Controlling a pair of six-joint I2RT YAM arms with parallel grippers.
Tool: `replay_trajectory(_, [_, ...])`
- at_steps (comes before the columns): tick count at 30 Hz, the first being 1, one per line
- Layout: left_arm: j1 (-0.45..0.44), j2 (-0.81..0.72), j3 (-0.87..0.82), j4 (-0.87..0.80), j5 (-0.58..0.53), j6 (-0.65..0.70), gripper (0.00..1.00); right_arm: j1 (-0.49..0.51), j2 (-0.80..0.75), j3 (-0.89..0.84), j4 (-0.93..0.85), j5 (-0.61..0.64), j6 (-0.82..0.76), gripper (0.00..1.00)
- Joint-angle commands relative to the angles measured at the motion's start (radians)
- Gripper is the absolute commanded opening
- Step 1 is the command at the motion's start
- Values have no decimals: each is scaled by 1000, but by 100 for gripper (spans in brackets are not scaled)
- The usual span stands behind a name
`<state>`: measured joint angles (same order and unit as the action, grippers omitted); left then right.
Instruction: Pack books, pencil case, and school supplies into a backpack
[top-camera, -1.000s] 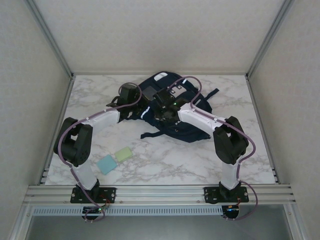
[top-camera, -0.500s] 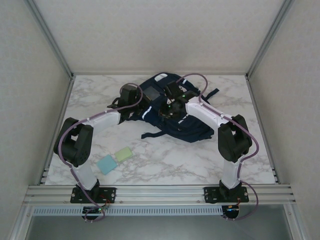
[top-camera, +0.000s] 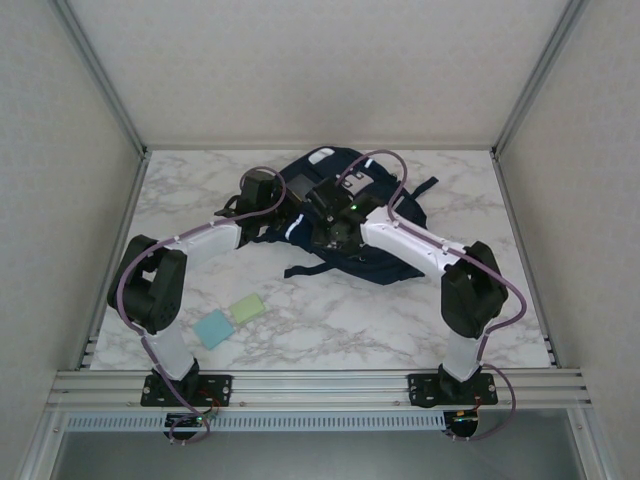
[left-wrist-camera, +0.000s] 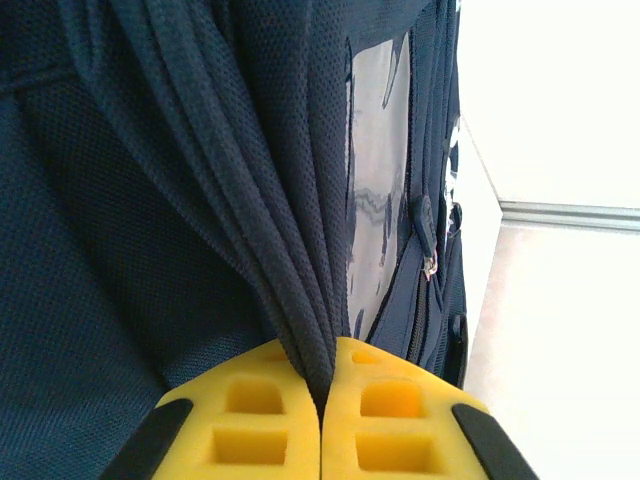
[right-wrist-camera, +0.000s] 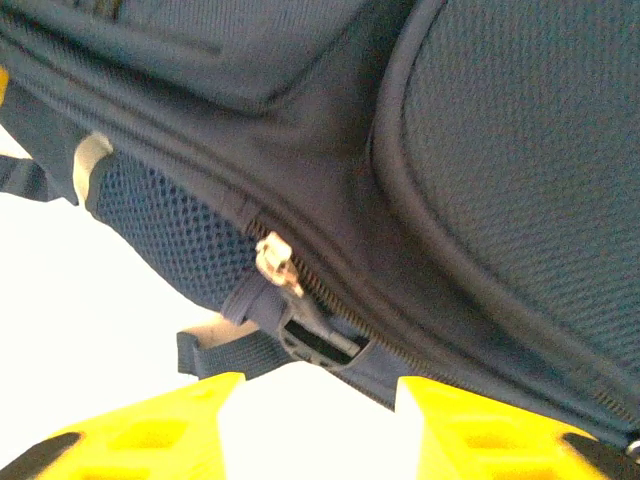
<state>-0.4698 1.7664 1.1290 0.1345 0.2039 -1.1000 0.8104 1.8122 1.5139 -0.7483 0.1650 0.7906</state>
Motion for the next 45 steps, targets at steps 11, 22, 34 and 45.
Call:
replay_trajectory(11, [-3, -93, -1, 59, 29, 8, 0, 43, 167, 92, -9, 307, 102, 33])
replay_trajectory(22, [24, -59, 6, 37, 7, 27, 0, 41, 108, 21, 28, 293, 3, 2])
replay_trajectory(34, [115, 141, 219, -16, -23, 146, 0, -2, -46, -207, -22, -85, -152, 0])
replay_trajectory(45, [138, 280, 445, -126, 102, 214, 37, -138, -184, -418, 75, -267, -155, 0])
